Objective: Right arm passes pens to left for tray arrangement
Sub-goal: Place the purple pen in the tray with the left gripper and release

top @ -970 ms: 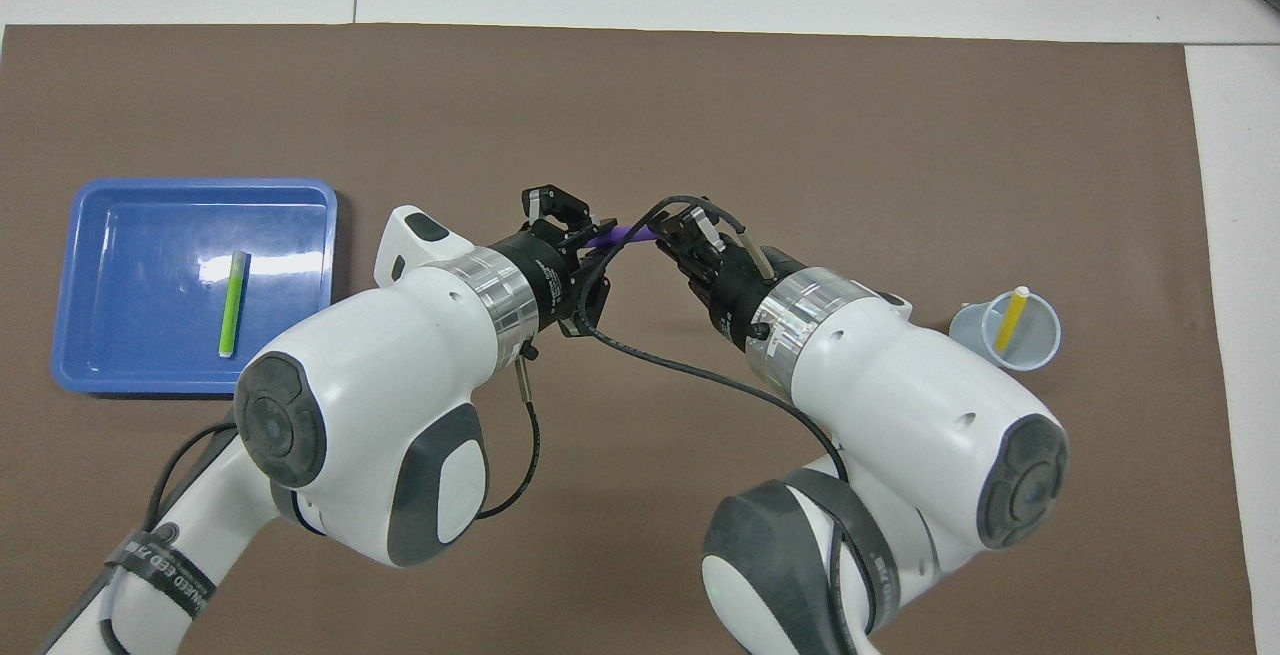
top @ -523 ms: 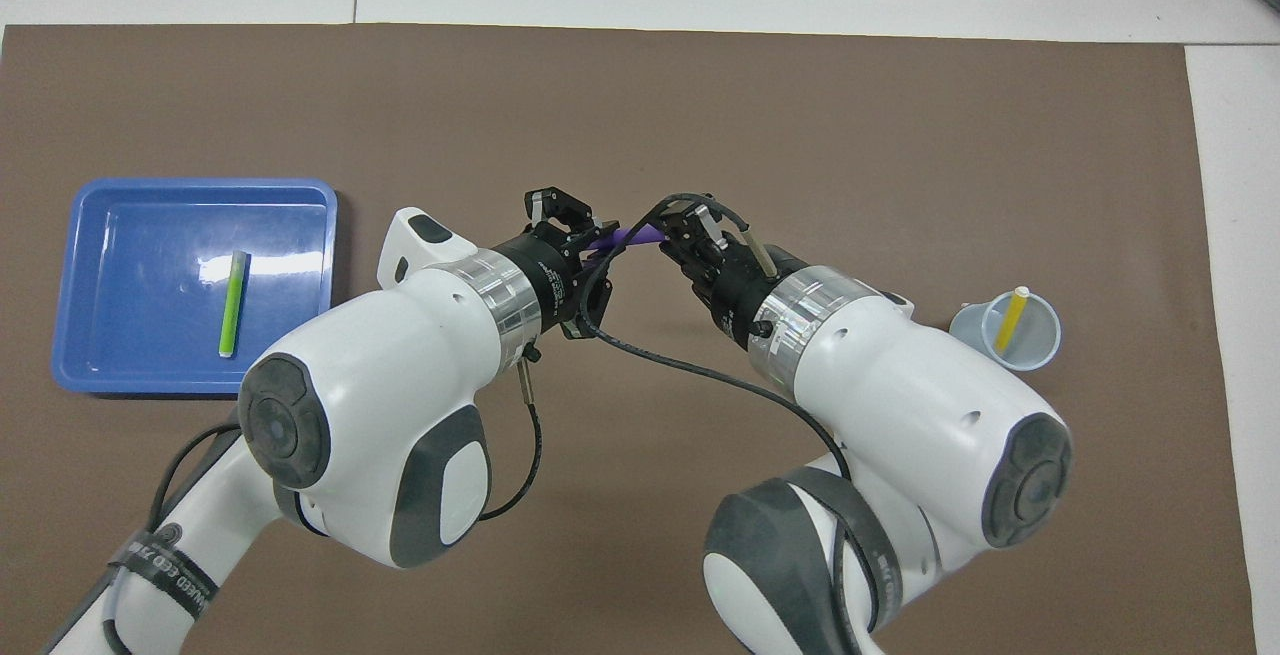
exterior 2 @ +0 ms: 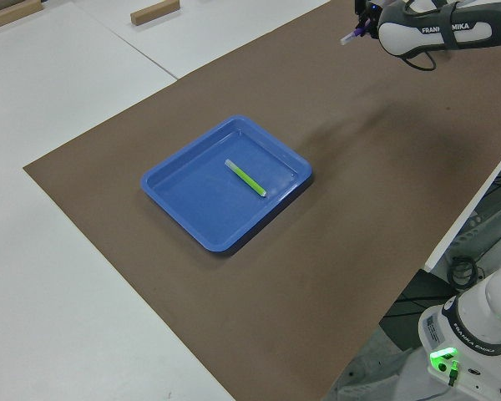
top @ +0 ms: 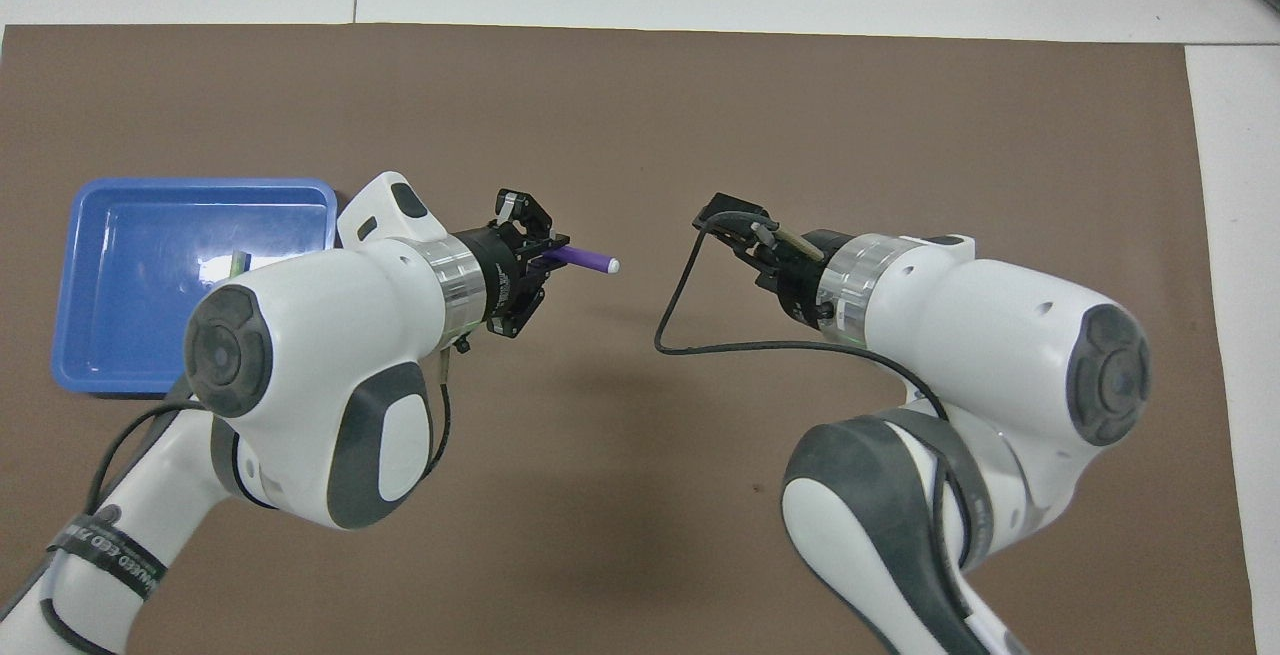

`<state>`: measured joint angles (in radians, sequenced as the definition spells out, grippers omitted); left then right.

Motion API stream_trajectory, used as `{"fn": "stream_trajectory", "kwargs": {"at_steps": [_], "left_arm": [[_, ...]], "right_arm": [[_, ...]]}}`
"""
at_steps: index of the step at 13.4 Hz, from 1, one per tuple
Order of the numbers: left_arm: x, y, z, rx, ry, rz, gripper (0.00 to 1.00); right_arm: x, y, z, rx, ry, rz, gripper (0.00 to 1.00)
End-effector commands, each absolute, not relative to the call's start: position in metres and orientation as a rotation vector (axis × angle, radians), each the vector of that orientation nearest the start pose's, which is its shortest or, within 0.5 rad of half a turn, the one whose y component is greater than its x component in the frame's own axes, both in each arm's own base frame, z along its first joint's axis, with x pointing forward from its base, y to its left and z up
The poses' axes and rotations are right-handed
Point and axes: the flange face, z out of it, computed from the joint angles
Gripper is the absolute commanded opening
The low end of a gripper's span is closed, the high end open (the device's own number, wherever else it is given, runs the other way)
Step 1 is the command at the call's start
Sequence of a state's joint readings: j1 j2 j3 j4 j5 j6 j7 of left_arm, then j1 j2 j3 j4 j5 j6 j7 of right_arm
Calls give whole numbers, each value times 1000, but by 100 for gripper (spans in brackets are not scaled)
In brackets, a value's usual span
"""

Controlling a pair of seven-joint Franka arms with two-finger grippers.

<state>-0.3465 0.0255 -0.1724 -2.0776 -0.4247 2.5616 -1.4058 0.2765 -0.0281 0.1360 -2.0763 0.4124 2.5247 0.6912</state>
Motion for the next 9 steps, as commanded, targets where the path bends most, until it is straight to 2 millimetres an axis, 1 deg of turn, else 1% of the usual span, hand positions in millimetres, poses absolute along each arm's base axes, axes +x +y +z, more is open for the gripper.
{"fn": "stream_trajectory", "kwargs": {"at_steps": [1,2,4,5,7,9], "left_arm": [[517,-243,465,2421,1182,-35,0],[519,-223,464,2512,1059,-59,0],[523,-180,461,2652,786,-89,0],[525,-155,459,2709,667,-99,0],[530,-112,462,2852,432,-92,0],[532,-68,459,2944,227,-87,0]], "right_arm": [[532,192,494,-2640,498,-264,100],[534,177,490,-2687,435,-243,100],[535,152,487,-2842,205,-274,100],[536,138,486,-2894,123,-276,100],[536,110,482,-2950,-47,-237,100],[539,76,479,-3046,-272,-237,100]]}}
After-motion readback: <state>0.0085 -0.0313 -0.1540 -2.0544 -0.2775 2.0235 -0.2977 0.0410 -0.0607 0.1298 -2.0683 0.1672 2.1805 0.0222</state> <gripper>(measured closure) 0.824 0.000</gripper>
